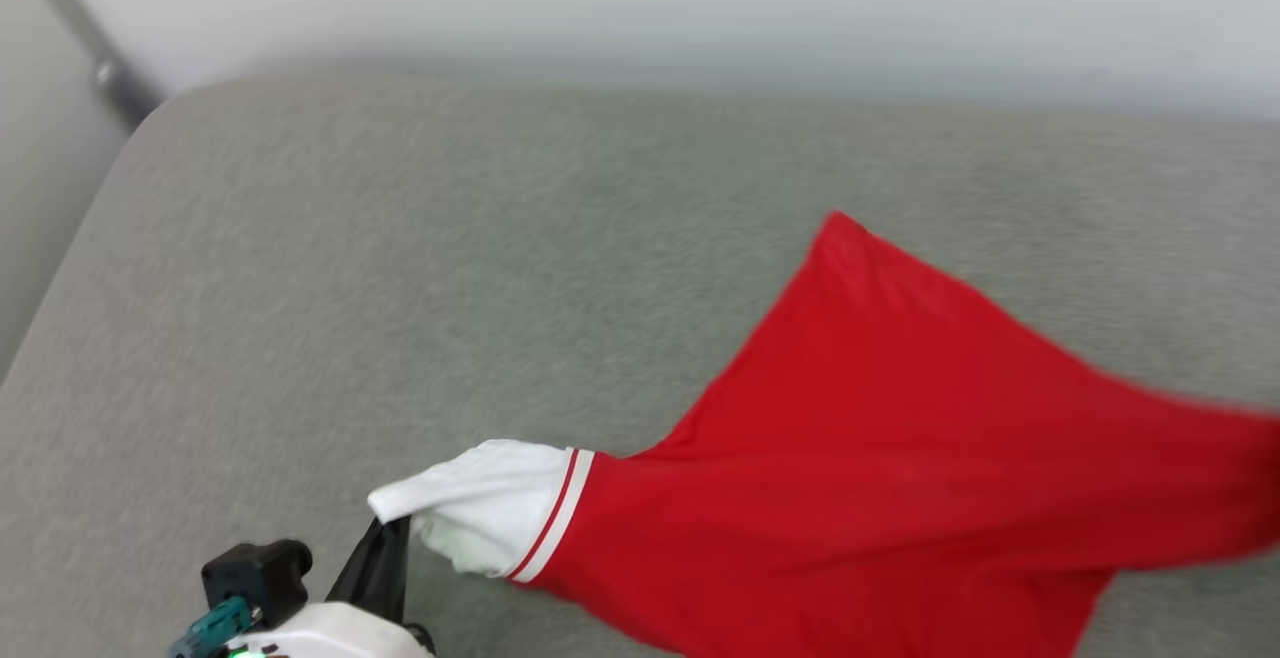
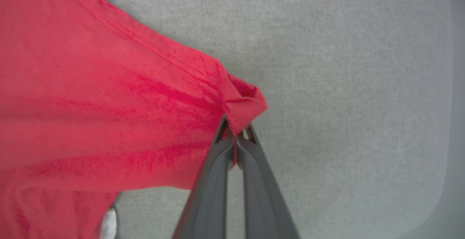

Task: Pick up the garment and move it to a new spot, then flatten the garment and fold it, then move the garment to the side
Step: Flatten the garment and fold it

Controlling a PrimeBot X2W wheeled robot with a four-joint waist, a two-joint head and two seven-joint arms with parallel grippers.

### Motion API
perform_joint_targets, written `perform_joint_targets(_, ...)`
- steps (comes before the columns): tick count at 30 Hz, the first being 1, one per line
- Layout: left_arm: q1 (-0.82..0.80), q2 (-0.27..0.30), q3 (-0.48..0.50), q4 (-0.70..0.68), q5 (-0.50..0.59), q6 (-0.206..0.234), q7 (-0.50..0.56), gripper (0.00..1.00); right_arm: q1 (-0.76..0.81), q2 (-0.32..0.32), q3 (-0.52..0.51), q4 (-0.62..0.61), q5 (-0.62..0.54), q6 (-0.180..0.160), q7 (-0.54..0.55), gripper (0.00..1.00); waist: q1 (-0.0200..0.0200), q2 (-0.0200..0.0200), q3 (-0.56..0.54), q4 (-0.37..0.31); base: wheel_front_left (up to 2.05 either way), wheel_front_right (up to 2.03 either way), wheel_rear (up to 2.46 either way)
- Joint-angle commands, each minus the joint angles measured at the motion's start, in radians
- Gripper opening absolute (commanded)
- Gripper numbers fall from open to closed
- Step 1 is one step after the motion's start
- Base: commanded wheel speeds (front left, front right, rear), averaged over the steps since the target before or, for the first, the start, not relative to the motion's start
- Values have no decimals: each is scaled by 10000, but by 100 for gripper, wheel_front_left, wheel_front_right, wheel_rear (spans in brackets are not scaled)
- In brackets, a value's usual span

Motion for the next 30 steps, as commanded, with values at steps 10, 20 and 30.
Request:
perform_joint_targets(10,924,240,293,7,-432,369,213,0,4770,1721,-890,-1326,-8,-7,165,0,-1,0,-1329,-1798,0,0,0)
perform_joint_targets(20,1048,417,346,-60,-563,547,527,0,5136,3178,-1288,-1584,-110,-7,-3258,100,-1,0,-1387,-2096,0,0,0)
perform_joint_targets(30,461,544,229,-712,-269,579,643,0,2747,2869,-434,-948,162,-6,-7049,100,-1,0,-579,-1862,0,0,0)
